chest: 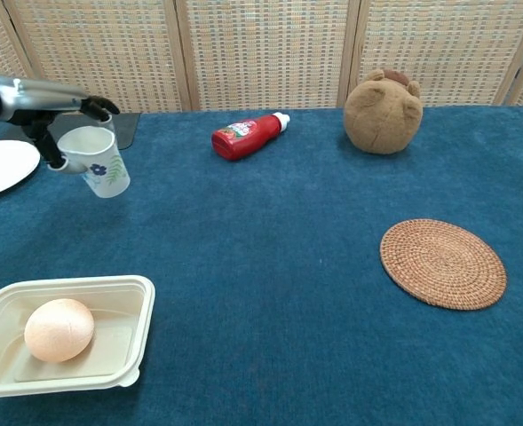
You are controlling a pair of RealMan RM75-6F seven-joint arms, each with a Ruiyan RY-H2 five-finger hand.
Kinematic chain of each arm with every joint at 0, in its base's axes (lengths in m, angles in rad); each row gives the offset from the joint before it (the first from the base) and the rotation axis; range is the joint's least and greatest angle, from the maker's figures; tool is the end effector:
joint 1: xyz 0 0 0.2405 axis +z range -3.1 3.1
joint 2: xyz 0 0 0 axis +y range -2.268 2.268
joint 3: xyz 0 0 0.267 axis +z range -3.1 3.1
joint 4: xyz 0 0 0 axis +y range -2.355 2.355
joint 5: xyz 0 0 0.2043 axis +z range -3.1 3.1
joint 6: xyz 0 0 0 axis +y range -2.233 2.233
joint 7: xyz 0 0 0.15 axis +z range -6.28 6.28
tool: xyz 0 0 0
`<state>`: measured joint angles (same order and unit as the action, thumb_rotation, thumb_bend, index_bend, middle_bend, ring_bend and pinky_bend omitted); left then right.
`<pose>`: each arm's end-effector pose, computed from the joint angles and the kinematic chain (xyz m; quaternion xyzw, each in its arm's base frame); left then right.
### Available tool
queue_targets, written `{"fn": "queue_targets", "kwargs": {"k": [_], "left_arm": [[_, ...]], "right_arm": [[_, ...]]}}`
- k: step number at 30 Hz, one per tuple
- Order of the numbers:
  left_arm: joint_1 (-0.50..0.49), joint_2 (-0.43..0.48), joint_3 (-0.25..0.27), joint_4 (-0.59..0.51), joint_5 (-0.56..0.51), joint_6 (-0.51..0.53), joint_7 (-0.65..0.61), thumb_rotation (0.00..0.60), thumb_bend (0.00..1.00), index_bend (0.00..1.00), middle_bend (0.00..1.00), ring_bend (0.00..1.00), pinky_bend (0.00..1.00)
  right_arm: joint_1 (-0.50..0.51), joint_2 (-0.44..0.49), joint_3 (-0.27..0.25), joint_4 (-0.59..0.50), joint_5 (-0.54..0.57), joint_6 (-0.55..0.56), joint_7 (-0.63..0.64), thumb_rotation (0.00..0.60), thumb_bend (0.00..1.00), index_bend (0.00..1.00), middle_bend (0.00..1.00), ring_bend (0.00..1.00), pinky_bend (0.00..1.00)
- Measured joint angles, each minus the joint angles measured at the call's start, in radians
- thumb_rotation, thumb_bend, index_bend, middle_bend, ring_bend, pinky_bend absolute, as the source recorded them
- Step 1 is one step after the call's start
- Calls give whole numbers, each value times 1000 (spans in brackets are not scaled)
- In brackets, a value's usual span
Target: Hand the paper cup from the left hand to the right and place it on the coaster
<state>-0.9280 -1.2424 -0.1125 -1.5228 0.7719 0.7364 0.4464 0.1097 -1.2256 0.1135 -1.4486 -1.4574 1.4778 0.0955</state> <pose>-0.1754 0.4091 0.0691 -0.7685 -0.3721 -0.2355 0.4642 -0.3376 -0.2100 0.1608 0.5597 -0.3871 0.4197 0.6006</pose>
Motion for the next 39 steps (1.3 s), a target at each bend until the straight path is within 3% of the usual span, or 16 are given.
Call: {"fn": "queue_targets", "kwargs": {"k": [7,15,23,34,37,39], "left_arm": [[-128,-40,-33,-43,-106,25,135,600,348,350,0,0,0],[-319,-155,-55,-20,-292,35,297,600,348,350,0,0,0],[-491,-326,-67,144,-476,14,388,600,347,349,0,0,0],[-621,-486,-61,347,-577,-72,443,600,343,350,0,0,0],[-645,-521,-52,389,-594,-93,449,600,293,328,0,0,0],[-655,-539,-48,410,-600,-102,449,600,224,248,0,0,0]], "right_arm": [[2,-3,9,30,34,-30,42,600,16,0,0,0,0],[5,-8,17,70,67,-62,76,600,16,0,0,0,0],[3,-13,27,110,98,-83,113,600,15,0,0,0,0],[-7,-19,43,156,122,-85,163,600,15,0,0,0,0],[-8,-21,44,163,126,-89,169,600,15,0,0,0,0],[-10,-23,46,168,133,-93,175,600,14,0,0,0,0]]}}
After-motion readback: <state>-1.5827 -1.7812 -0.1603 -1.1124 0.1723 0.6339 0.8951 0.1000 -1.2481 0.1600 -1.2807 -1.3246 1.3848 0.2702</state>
